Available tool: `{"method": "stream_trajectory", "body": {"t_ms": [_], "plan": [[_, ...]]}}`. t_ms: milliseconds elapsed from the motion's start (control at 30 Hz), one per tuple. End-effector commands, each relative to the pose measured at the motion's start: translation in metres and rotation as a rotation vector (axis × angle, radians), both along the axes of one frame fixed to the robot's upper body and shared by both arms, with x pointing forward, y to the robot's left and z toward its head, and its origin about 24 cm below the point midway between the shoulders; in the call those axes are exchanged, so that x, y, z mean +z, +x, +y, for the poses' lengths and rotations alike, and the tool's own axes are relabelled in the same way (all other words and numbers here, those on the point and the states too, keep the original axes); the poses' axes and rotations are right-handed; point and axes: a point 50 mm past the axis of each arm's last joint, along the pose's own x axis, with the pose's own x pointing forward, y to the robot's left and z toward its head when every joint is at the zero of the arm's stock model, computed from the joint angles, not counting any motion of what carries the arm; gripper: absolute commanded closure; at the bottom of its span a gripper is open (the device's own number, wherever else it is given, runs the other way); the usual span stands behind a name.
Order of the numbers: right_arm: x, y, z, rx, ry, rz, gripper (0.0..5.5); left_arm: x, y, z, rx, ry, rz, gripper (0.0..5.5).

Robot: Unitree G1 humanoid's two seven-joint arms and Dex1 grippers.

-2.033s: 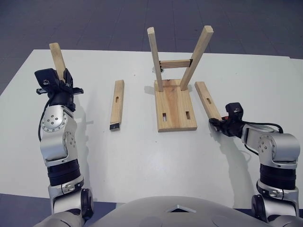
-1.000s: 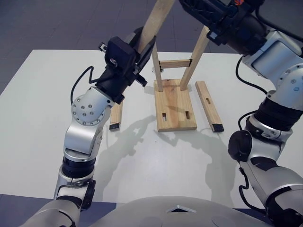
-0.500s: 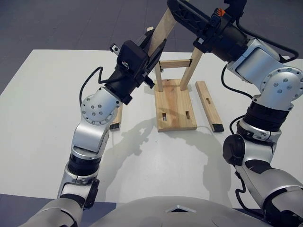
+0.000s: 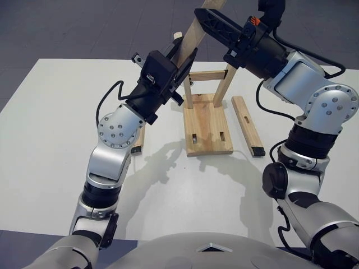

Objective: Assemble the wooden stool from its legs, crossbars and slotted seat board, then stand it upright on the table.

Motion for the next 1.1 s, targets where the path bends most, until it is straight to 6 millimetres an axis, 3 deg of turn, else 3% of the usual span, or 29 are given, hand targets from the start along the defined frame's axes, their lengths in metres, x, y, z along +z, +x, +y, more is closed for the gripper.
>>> {"method": "stream_trajectory", "body": {"t_ms": [33,167,300,367,433,567,667,800,900,1100], "plan": [[-0.003,-0.004,0.001,-0.028,-0.012,-0.017,5.07,-0.005,0.003,-0.002,0.019,0.030,0.025,3.72],[0.000,0.001,-0.031,-0.241,-0.013,-0.047,5.07,-0.009,-0.004,-0.004,-0.111,-0.072,0.177,2.96],[0.025,0.004,-0.071,-0.470,0.030,-0.140,5.07,0.003,-0.019,0.006,-0.306,-0.269,0.300,2.34],[0.046,0.001,-0.096,-0.615,0.061,-0.251,5.07,0.008,-0.019,0.018,-0.277,-0.333,0.302,2.00],[0.051,0.000,-0.118,-0.765,-0.058,-0.327,5.07,0.013,-0.011,0.041,-0.145,-0.443,0.292,1.65],[0.012,0.004,-0.144,-0.935,-0.384,-0.288,5.07,0.020,0.002,0.081,0.099,-0.614,0.234,1.04],[-0.041,0.001,-0.154,-0.964,-0.534,-0.164,5.07,0.023,0.009,0.096,0.206,-0.675,0.198,0.51],[-0.098,-0.015,-0.154,-0.923,-0.480,0.048,5.07,0.021,0.024,0.102,0.281,-0.734,0.208,0.10],[-0.113,-0.018,-0.150,-0.890,-0.385,0.128,5.07,0.018,0.033,0.100,0.309,-0.756,0.218,0.10],[-0.121,-0.015,-0.138,-0.839,-0.250,0.209,5.07,0.011,0.040,0.092,0.319,-0.762,0.240,0.10]]}}
